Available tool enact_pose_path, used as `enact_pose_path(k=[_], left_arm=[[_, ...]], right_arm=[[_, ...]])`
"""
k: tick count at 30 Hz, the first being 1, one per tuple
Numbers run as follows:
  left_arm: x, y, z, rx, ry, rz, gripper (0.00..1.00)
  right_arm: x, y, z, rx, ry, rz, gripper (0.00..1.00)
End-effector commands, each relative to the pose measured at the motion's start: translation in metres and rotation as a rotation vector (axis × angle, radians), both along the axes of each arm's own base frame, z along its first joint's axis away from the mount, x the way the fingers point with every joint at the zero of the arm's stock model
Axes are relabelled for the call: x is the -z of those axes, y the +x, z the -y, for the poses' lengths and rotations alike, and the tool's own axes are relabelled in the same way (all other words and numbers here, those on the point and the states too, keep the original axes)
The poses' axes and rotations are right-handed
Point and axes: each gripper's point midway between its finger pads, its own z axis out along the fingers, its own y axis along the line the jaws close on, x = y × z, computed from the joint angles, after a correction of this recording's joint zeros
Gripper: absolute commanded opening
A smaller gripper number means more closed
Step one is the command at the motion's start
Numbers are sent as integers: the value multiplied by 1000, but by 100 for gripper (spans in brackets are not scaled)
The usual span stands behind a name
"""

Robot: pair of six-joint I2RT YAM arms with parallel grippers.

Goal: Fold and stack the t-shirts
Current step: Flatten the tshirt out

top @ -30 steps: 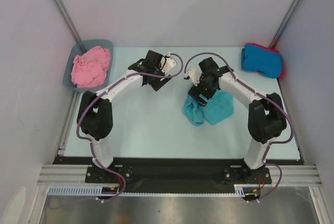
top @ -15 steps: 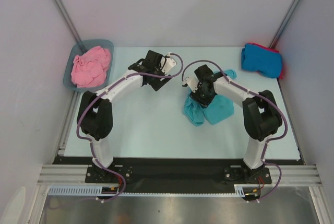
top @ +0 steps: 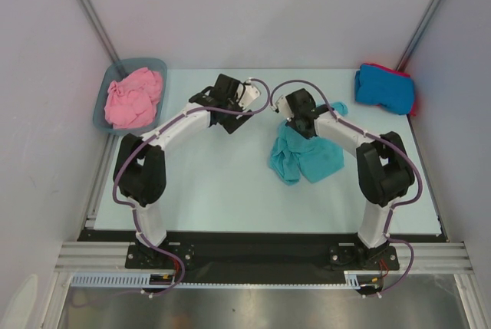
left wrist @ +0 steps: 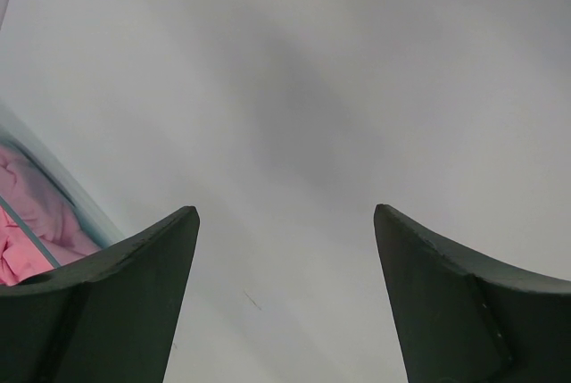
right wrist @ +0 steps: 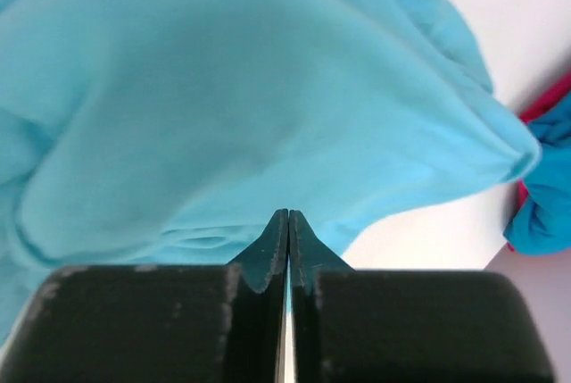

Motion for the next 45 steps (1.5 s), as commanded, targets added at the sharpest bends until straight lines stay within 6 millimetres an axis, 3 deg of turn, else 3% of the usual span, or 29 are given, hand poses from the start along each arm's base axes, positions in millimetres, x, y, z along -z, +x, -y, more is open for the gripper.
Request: enact_pose_path(k=[1, 2, 3, 4, 8, 10, 14, 20, 27, 28, 30, 31, 36, 37, 41, 45], left_arm=[[-15, 1, 13, 28, -34, 37, 86], [-15, 1, 13, 26, -34, 38, 86], [-18, 3, 14, 28, -36, 45, 86], [-17, 3, 14, 25, -34, 45, 86], [-18, 3, 12, 24, -26, 47, 86], [-18, 3, 12, 24, -26, 47, 86], [-17, 3, 12, 22, -26, 47, 86], [-20, 4, 12, 19, -26, 53, 86], [-23, 3, 8, 17, -14, 63, 86], [-23, 3, 8, 16, -13, 64, 86], [-22, 2, 8, 16, -12, 61, 86], [-21, 2, 7, 13, -14, 58, 86], [-18, 2, 11, 16, -21, 50, 86], [-17, 2, 11, 16, -19, 46, 86], [-16, 3, 14, 23, -21, 45, 86], [-15, 1, 19, 38, -31, 37, 86]], right_arm=[[-51, 21, 7, 27, 32, 110, 9], [-48, 10, 5, 6, 43, 60, 23], [-43, 0, -9, -51, 84, 11, 46], [-39, -8, -15, -73, 90, -19, 53], [-21, -52, -41, -191, 168, -214, 70], [-17, -61, -49, -212, 189, -257, 72], [-6, -61, -55, -199, 219, -260, 72], [15, -43, -52, -158, 170, -214, 67], [34, -42, -53, -155, 157, -237, 63], [34, -40, -53, -151, 155, -224, 60], [31, -34, -49, -130, 138, -193, 20], [26, -28, -49, -119, 138, -159, 0], [-22, 11, -28, -10, 46, 112, 0], [-46, 28, -16, 41, -6, 239, 0], [-89, 59, 16, 135, -128, 447, 0], [-113, 76, 45, 198, -211, 564, 0]])
